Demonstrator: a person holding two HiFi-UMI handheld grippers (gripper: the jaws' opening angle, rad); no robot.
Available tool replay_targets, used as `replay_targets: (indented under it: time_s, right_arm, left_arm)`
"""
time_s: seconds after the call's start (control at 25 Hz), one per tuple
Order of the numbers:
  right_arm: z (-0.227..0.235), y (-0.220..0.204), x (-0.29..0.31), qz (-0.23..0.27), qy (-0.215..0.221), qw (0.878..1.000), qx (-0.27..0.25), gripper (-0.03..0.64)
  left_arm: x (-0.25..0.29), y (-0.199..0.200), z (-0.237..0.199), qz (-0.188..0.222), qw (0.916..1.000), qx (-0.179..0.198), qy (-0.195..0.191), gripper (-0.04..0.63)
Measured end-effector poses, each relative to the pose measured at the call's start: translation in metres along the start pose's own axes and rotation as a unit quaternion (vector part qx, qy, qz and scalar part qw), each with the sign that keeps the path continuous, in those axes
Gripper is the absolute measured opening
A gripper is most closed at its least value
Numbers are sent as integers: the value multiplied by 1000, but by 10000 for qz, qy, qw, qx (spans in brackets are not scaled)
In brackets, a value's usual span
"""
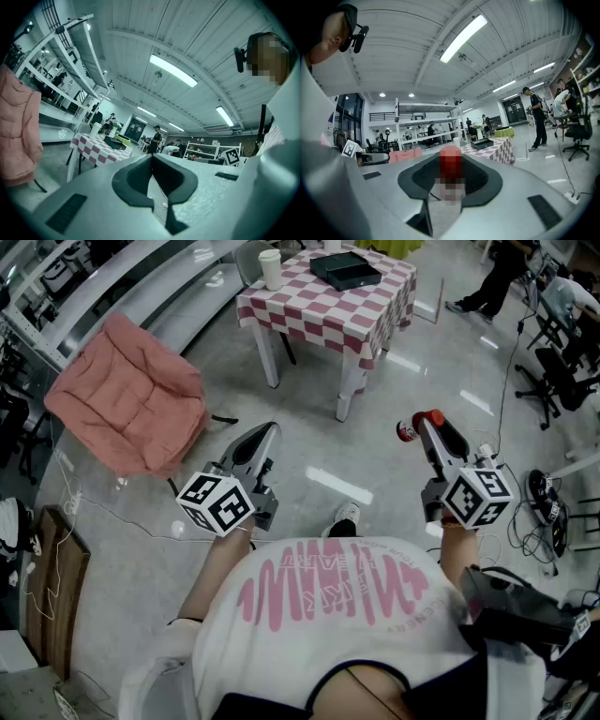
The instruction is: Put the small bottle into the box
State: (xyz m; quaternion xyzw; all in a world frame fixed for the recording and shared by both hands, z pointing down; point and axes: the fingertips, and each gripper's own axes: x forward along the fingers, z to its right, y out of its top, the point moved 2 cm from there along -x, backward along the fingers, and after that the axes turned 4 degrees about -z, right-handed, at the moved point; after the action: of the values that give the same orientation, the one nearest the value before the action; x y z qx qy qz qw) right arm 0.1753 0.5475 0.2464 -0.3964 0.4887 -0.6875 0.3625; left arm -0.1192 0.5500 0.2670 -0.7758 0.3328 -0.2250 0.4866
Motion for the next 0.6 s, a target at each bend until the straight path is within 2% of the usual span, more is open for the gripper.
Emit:
replay_targets:
  time_s: [0.32,0.6]
  right_arm:
    - [-7,1,2,-8,-20,10000,-76,140]
    - [2,-7,15,-10,-18,9995,316,140]
  left_arm:
    - [-7,4,-2,43,10000,28,1,8]
    - [-3,1,-16,78,9998,29,163,8]
